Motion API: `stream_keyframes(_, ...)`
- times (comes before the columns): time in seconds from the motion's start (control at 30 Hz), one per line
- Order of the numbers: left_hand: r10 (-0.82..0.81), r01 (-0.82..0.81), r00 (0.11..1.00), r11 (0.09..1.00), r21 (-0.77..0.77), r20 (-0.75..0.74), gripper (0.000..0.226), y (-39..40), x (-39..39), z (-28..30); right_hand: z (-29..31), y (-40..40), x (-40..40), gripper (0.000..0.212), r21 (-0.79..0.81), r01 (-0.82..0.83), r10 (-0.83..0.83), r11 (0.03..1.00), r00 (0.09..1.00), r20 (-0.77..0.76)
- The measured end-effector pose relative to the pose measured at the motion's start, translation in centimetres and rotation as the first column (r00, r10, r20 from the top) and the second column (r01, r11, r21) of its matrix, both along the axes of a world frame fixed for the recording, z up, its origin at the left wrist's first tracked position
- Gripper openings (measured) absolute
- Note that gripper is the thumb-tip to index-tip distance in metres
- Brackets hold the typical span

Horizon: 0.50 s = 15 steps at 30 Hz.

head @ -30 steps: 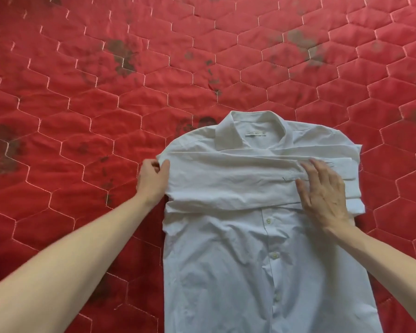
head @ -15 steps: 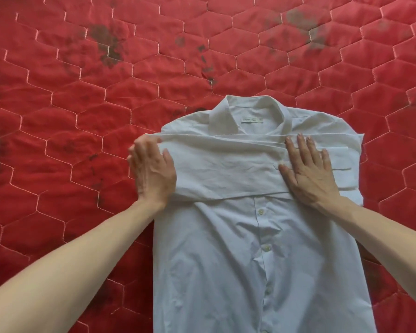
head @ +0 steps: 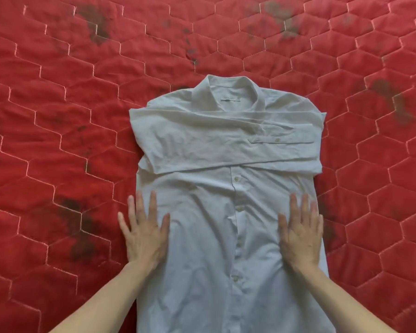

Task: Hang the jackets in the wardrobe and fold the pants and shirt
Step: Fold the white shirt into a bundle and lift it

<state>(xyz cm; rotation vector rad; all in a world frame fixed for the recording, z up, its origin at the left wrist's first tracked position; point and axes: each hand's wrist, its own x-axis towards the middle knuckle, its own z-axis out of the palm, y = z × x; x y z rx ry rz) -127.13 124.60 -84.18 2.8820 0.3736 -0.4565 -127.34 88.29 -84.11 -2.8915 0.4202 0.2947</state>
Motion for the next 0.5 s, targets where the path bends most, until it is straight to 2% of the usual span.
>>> stream_keyframes(0.07,0.183,-0.182,0.983,0.982,-0.053,0.02,0.075,-0.7,-2.0,1.2,0.7,-0.5,-2.5,0.069,0.032,0.121,-0.122,0.992,0.993,0.012)
stream_keyframes(0.13,0.352,-0.343,0.934,0.932,-0.113,0.064,0.066,-1.3,-4.0,2.0,1.3,-1.0,-4.7,0.07,0.091,0.238,-0.244,0.967,0.968,0.052)
stream_keyframes(0.2,0.494,-0.488,0.869,0.86,-0.148,0.006,0.047,-1.8,-5.7,2.8,1.7,-1.8,-6.5,0.069,0.132,0.39,-0.404,0.911,0.909,0.104)
stream_keyframes(0.27,0.518,-0.523,0.852,0.843,-0.127,-0.072,0.032,-2.2,-7.5,3.6,2.4,-2.7,-8.0,0.052,0.176,0.501,-0.521,0.847,0.849,0.089)
stream_keyframes(0.33,0.474,-0.479,0.878,0.865,-0.145,-0.072,0.031,-2.6,-9.3,4.2,2.9,-3.6,-9.2,0.033,0.203,0.525,-0.534,0.827,0.845,-0.013)
stream_keyframes(0.4,0.5,-0.499,0.865,0.848,-0.179,-0.042,0.03,-2.6,-10.7,4.7,3.4,-5.0,-9.9,0.032,0.223,0.469,-0.47,0.855,0.881,-0.049)
stream_keyframes(0.5,0.609,-0.602,0.792,0.771,-0.209,-0.039,0.032,-1.5,-12.1,4.8,3.6,-7.6,-10.4,0.032,0.221,0.421,-0.424,0.88,0.905,-0.036)
